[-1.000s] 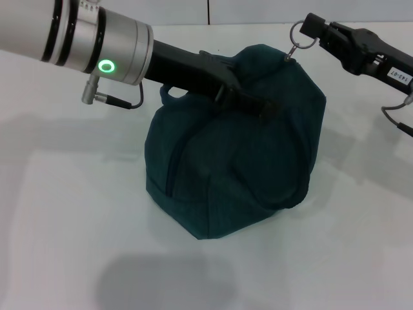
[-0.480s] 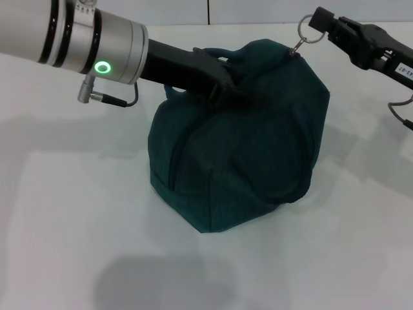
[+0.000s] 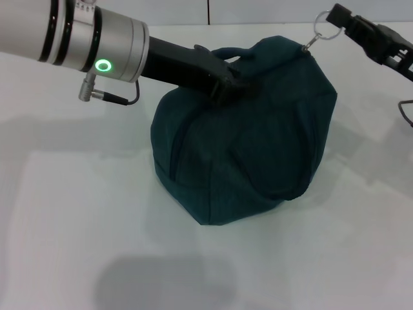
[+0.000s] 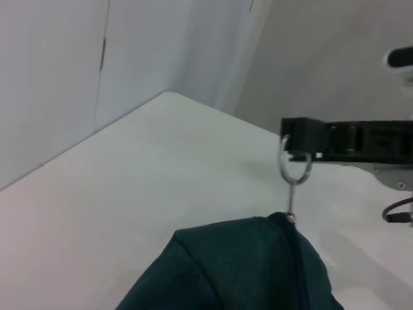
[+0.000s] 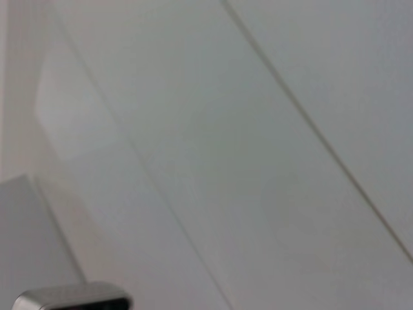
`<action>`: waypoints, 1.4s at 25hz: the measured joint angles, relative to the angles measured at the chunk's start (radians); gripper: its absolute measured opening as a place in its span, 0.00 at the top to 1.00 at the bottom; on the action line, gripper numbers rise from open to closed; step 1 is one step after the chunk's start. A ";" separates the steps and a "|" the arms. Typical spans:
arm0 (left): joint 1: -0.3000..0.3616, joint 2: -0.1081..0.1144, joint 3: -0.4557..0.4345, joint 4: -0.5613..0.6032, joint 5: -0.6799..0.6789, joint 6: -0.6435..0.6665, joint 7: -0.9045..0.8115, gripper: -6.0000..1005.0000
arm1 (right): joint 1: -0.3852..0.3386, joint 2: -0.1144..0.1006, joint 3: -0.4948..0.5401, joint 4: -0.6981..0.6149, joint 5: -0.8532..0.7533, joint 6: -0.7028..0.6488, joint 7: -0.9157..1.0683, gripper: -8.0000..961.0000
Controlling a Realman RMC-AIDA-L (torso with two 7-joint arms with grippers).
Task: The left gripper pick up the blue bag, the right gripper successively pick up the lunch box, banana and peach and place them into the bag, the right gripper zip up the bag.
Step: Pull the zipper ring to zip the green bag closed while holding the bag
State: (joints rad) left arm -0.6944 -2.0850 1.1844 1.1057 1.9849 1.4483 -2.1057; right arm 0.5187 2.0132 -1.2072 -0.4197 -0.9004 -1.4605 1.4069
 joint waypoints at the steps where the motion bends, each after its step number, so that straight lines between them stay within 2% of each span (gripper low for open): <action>1: 0.001 0.000 0.000 0.000 -0.002 0.000 0.000 0.81 | 0.000 0.000 0.000 0.015 0.014 0.005 0.017 0.98; 7: 0.009 -0.002 0.005 0.000 -0.027 0.000 0.009 0.95 | 0.001 0.001 0.008 0.100 0.066 0.019 0.100 0.98; 19: 0.012 -0.005 0.006 0.000 -0.040 -0.014 0.054 0.95 | 0.008 0.011 0.013 0.255 0.149 0.025 0.252 0.98; 35: 0.025 -0.003 0.005 -0.005 -0.092 -0.014 0.073 0.95 | 0.013 0.011 -0.060 0.262 0.143 0.188 0.272 0.96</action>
State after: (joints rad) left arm -0.6693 -2.0881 1.1890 1.1006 1.8933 1.4342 -2.0330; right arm 0.5317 2.0238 -1.2674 -0.1572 -0.7578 -1.2723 1.6790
